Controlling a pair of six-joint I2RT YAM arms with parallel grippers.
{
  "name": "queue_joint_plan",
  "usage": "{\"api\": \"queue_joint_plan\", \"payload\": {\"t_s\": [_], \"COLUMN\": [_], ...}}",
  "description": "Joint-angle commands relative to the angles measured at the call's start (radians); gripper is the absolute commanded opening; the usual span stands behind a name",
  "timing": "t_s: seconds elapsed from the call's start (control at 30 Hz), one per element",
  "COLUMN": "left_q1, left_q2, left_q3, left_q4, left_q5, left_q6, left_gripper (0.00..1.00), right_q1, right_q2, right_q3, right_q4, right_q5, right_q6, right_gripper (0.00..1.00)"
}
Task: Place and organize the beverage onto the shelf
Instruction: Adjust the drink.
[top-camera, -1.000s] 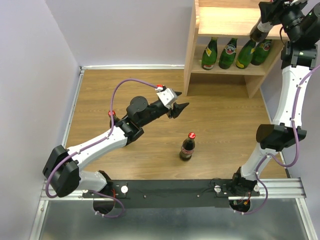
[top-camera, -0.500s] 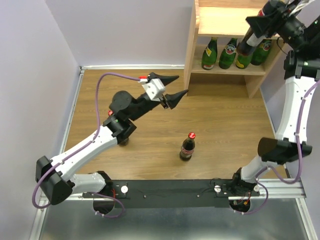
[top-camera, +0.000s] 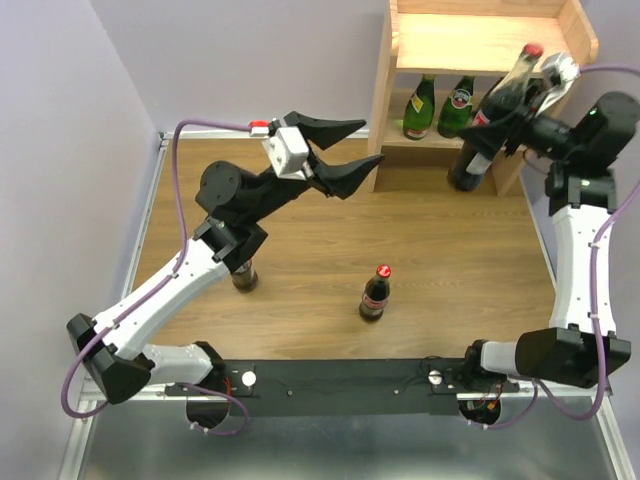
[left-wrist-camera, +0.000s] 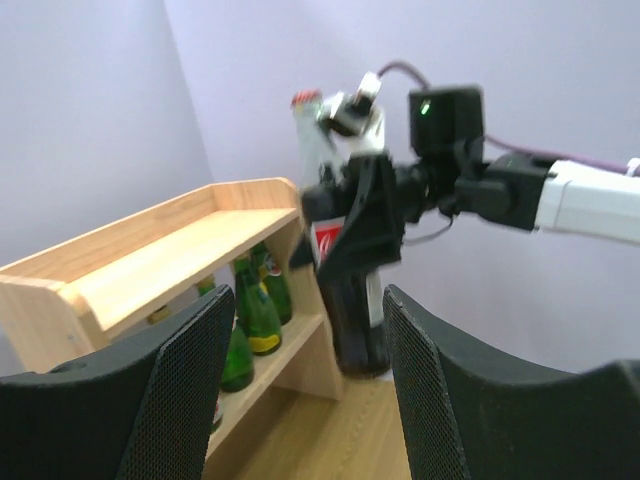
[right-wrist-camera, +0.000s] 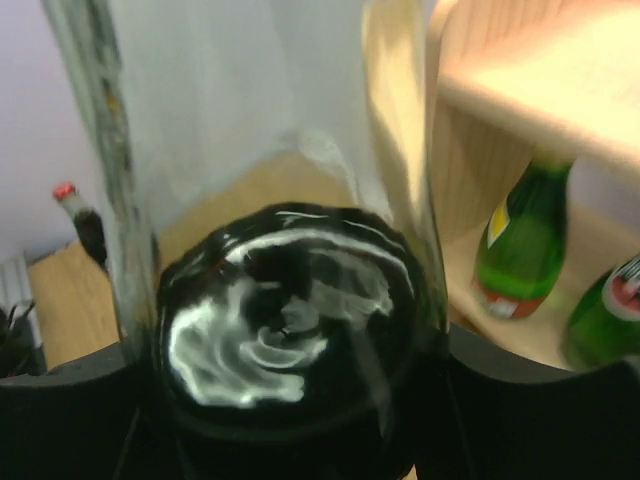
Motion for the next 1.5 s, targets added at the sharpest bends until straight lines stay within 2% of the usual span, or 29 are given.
{"api": "queue_joint_plan", "payload": {"t_s": [0.0, 0.27, 0.57, 0.9, 1.3, 1.47], "left_q1": [0.004, 0.004, 0.004, 0.004, -0.001, -0.005], "left_q2": [0.098, 0.300, 0.484, 0.563, 0.649, 0.676], "left_q3": [0.101, 0.253, 0.288, 0.281, 0.326, 0.351], "left_q4": [-0.012, -0.018, -0.054, -0.043, -0.049, -0.049], "left_q5": [0.075, 0.121, 0.174, 0.289, 0.334, 0.334], "left_q6": [-0.073, -0.102, -0.129, -0.132, -0.165, -0.172], "left_gripper": [0.69, 0.69, 0.69, 0.67, 0.60, 0.50], "right_q1": [0.030, 0.099, 0.191, 0.215, 0.252, 0.258], "right_q2": [-0.082, -0.140, -0.148, -0.133, -0.119, -0.110], "right_q3": [-0.176, -0.405, -0.597, -0.646, -0.668, -0.674], "right_q4": [0.125, 0.127, 0.128, 0.130, 0.130, 0.130], "right_q5": [-0.072, -0.069, -0.009, 0.012, 0.026, 0.031], "right_q6": [-0.109, -0.267, -0.411, -0.463, -0.480, -0.485], "right_gripper": [0.00, 0.01, 0.00, 0.00, 0.01, 0.01]}}
